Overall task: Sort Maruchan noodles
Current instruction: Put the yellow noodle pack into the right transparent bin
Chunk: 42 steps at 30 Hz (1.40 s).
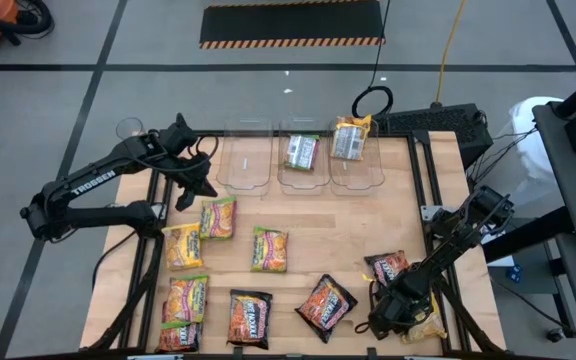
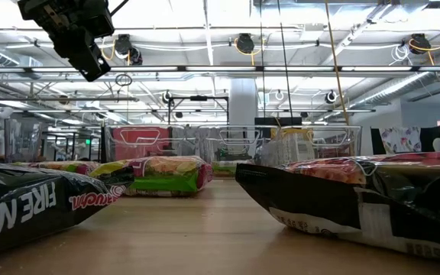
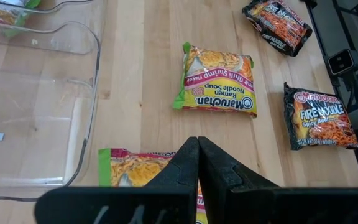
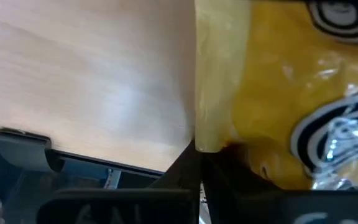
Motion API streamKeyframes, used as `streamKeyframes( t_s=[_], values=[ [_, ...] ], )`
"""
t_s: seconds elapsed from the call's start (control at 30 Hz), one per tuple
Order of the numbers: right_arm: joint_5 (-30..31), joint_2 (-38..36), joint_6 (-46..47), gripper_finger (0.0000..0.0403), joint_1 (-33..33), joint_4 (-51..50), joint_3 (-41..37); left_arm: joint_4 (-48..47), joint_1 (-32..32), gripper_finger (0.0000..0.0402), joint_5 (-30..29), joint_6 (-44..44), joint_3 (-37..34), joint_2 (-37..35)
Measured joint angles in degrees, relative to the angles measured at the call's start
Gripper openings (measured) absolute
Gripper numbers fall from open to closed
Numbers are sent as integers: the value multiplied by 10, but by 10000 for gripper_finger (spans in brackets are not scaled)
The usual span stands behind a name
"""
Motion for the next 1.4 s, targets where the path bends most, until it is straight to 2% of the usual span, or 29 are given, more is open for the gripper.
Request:
streamKeyframes(
  t_s=[0.33,0.73,1.13,1.4],
  values=[
    [8,-17,-39,1,0,-2,-1,0,0,8,0,0,0,0],
    [263,-144,22,0,-12,-89,-3,0,0,8,0,0,0,0],
    [435,-209,13,0,-21,-107,-3,0,0,8,0,0,0,0],
    [542,-243,-42,0,-39,-105,-2,0,0,8,0,0,0,0]
  ],
)
